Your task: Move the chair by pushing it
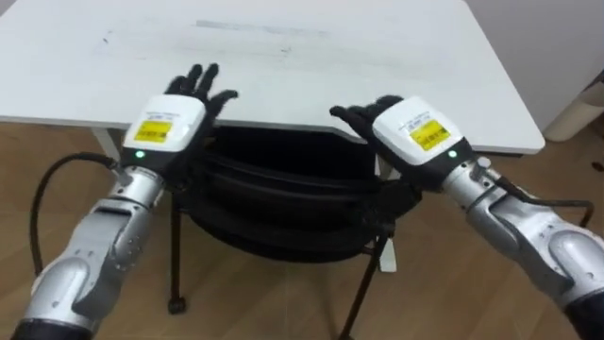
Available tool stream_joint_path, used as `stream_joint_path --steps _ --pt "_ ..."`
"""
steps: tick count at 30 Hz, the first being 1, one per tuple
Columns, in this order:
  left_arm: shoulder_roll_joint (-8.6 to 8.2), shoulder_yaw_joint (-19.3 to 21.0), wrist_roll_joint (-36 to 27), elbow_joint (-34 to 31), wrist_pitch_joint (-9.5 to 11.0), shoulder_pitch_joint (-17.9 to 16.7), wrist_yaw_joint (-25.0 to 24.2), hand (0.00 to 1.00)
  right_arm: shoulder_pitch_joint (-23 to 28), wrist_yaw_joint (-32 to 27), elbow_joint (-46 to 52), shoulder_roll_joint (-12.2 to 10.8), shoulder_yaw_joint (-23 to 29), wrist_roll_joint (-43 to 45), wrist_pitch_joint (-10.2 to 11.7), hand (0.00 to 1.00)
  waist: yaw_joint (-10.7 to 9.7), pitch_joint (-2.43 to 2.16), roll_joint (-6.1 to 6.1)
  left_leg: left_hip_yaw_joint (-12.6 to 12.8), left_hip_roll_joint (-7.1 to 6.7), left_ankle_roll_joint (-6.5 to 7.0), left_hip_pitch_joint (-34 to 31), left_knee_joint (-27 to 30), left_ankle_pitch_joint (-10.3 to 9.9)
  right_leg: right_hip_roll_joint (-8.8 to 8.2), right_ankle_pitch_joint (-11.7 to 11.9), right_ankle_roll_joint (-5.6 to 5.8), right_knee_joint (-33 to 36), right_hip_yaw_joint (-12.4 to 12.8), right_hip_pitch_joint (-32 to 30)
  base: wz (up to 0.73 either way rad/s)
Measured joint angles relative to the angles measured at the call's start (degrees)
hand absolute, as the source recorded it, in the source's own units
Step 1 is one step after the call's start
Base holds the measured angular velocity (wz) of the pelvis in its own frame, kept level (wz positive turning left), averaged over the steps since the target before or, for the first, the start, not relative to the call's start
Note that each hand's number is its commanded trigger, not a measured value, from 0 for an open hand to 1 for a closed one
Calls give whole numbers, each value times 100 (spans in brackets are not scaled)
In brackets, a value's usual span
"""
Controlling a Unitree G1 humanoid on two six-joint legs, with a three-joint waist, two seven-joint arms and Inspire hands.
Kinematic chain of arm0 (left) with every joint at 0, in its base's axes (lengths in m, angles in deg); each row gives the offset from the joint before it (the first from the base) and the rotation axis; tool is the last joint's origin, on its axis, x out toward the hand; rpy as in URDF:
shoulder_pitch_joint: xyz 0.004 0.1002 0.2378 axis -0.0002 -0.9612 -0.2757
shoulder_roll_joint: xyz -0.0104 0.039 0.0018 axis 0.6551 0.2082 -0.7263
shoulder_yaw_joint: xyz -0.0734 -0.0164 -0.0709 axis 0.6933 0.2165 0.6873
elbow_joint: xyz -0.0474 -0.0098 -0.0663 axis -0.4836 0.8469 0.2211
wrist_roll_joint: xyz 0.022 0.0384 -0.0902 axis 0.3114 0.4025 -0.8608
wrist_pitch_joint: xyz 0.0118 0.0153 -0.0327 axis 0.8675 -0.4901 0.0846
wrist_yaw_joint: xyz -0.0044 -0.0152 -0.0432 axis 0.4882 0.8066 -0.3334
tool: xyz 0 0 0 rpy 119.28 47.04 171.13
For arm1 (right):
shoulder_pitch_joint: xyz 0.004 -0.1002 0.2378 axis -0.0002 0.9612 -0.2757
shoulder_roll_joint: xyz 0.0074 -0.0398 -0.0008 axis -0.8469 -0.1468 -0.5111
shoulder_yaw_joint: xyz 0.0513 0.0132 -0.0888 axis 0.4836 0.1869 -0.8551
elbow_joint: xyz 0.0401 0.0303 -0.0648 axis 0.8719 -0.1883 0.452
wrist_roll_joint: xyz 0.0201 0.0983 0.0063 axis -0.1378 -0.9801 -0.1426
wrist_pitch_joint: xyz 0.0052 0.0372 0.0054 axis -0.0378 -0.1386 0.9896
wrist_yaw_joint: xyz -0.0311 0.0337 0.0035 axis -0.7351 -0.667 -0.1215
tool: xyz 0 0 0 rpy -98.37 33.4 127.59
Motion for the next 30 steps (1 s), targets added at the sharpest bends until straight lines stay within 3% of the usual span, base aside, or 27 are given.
stream_joint_path --steps 1,2,3,5,6,8,11,13,14,15,16,17,18,19,20,21,22,23,24,25,26,27,28,30 --pt "47 20 78 -35 3 0 -2 0 -26 -13 177 169 98 -3 29 0 -25 0 1 -10 3 0 -46 27 0 1 12 -3 3 -7 -31 0" --pt "121 22 169 -89 23 2 -13 0 -189 -177 354 359 594 -79 -11 0 -18 3 5 -15 8 1 -124 46 8 10 47 -10 2 -6 -100 -8" --pt "148 22 187 -89 36 3 -13 0 -501 -380 353 479 1043 -337 -360 0 7 8 13 -6 15 -2 -138 45 12 20 75 -19 -12 -6 -118 -9" --pt "233 50 176 -96 131 3 -13 0 -843 -796 393 557 1840 -870 -814 0 52 3 -2 -18 30 -13 -134 22 17 41 84 -31 -36 -10 -113 0" --pt "327 108 174 -156 264 3 -13 0 -965 -1183 406 570 2402 -1186 -951 0 82 0 -10 -66 44 -26 -148 30 12 63 95 -46 -97 -59 -78 13" --pt "362 224 162 -186 456 1 -9 0 -981 -1818 446 622 3102 -1396 -1074 0 87 9 5 -171 66 -44 -173 46 2 81 96 -46 -104 -147 -86 26" --pt "405 498 85 -216 741 -76 78 0 -479 -2605 733 624 3839 -1854 -1043 0 110 0 7 -206 121 -82 -252 59 -18 139 96 -46 -92 -140 -146 8" --pt "465 730 83 -285 939 -263 334 0 -150 -2995 815 624 4190 -2143 -942 0 150 -9 29 -200 135 -112 -386 172 -38 168 102 -56 -94 -129 -214 -11" --pt "465 1041 5 -442 1089 -531 575 0 142 -3182 865 621 4436 -2350 -886 0 162 -10 32 -203 138 -123 -418 220 -45 183 108 -65 -100 -123 -235 -11" --pt "434 1441 -415 -814 1119 -818 1001 0 503 -3320 967 620 4668 -2773 -828 0 150 -11 35 -235 150 -125 -409 218 -46 200 107 -65 -106 -80 -234 -8" --pt "401 1656 -691 -1011 1106 -894 1242 0 665 -3378 1016 619 4751 -3060 -827 0 139 -17 45 -239 157 -126 -398 216 -46 207 107 -65 -105 -50 -234 -5" --pt "282 2098 -1287 -1478 1084 -921 1707 0 1020 -3436 1150 611 4938 -3641 -827 0 126 -46 81 -232 204 -129 -366 211 -48 219 107 -65 -107 12 -236 -9" --pt "173 2558 -2054 -2011 1097 -1043 2208 0 1372 -3444 1381 550 5096 -4189 -812 0 80 -111 162 -210 205 -133 -265 127 -50 225 107 -65 -97 74 -199 -15" --pt "89 2815 -2412 -2229 1124 -1201 2459 0 1552 -3447 1495 494 5163 -4459 -777 0 39 -152 222 -197 202 -133 -170 44 -50 230 106 -64 -95 96 -153 -32" --pt "-154 3178 -3072 -2498 1204 -1503 2898 0 2082 -3444 1665 334 5299 -5050 -692 0 14 -244 362 -88 200 -142 103 -182 -45 252 104 -62 -94 145 -16 -41" --pt "-412 3441 -3744 -2592 1227 -1852 3164 0 2690 -3431 1856 -49 5421 -5845 -652 0 26 -312 466 -65 191 -149 372 -354 -40 264 80 -62 -91 182 150 -41" --pt "-559 3538 -4129 -2591 1218 -2074 3245 0 2994 -3403 1912 -291 5480 -6258 -646 0 39 -332 505 -64 179 -154 500 -422 -37 261 38 -67 -73 198 238 -32" --pt "-841 3664 -4824 -2476 1188 -2586 3346 0 3580 -3339 1900 -941 5563 -7080 -654 0 32 -337 525 -48 134 -171 720 -493 -49 237 -102 -48 -34 230 368 -35" --pt "-1140 3714 -5556 -2185 1115 -3062 3453 0 4067 -3258 1646 -1450 5537 -8029 -782 0 38 -323 530 -34 100 -247 840 -511 -135 212 -300 -54 70 299 383 -43" --pt "-1275 3711 -5935 -1940 1023 -3270 3486 0 4225 -3216 1437 -1642 5521 -8545 -884 0 36 -302 547 -36 89 -243 877 -512 -212 216 -410 -92 136 345 364 -42" --pt "-1472 3640 -6610 -1196 790 -3584 3478 0 4517 -3092 874 -1991 5496 -9506 -1104 0 12 -286 574 -42 101 -259 889 -491 -238 222 -473 -107 272 351 305 -26" --pt "-1555 3572 -7187 -324 606 -3747 3462 0 4743 -2971 174 -2237 5478 -10400 -1245 0 -17 -255 592 -42 111 -282 898 -486 -253 233 -530 -128 352 382 258 -16" --pt "-1575 3537 -7501 104 557 -3823 3453 0 4824 -2905 -227 -2310 5459 -10825 -1295 0 -33 -249 588 -41 113 -292 897 -474 -260 246 -555 -137 395 415 229 -6" --pt "-1629 3460 -8438 1921 496 -4011 3303 0 4966 -2527 -1863 -2523 5443 -12055 -1398 0 -153 -237 547 -49 141 -324 888 -459 -278 259 -606 -163 466 412 201 0"
